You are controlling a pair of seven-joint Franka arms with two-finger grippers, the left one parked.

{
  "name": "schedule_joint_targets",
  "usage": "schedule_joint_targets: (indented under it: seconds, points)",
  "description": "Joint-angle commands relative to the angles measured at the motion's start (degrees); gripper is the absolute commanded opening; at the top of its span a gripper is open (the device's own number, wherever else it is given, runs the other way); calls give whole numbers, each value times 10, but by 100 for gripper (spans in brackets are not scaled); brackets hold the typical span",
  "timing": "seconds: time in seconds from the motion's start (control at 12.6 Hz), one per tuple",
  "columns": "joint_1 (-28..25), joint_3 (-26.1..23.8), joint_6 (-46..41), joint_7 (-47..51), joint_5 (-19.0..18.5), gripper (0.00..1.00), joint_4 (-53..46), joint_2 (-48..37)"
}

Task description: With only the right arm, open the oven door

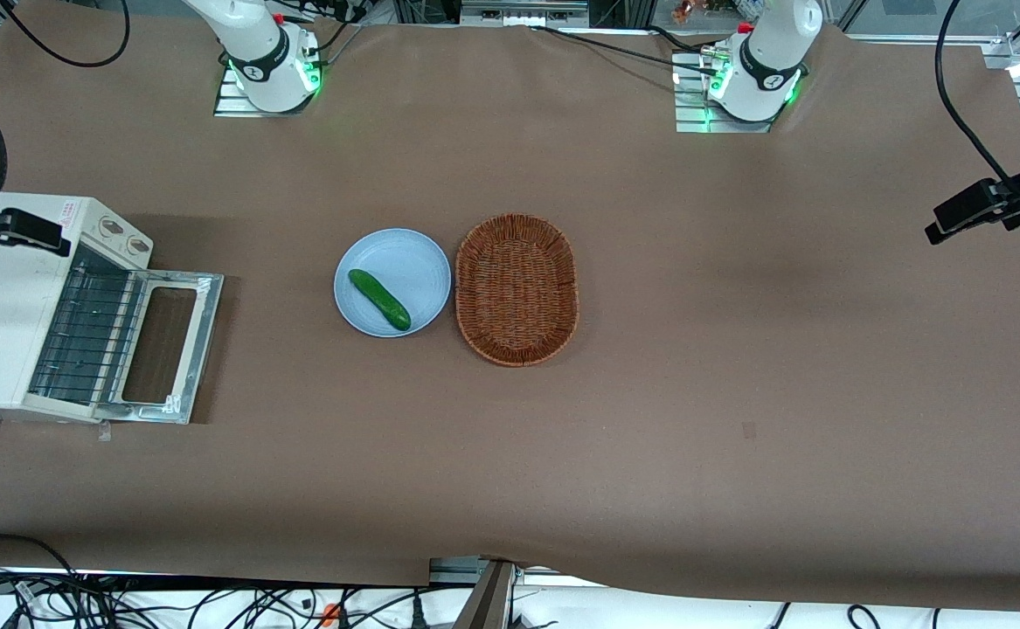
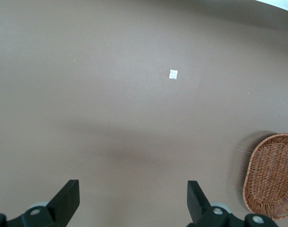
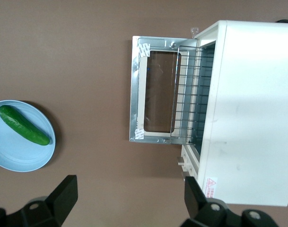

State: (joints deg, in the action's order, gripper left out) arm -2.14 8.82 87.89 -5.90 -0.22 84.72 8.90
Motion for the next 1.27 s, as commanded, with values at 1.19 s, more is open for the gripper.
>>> schedule_joint_targets:
  seconds: [1.19]
  points:
    - [-3, -6, -18, 4, 4, 100, 6, -42]
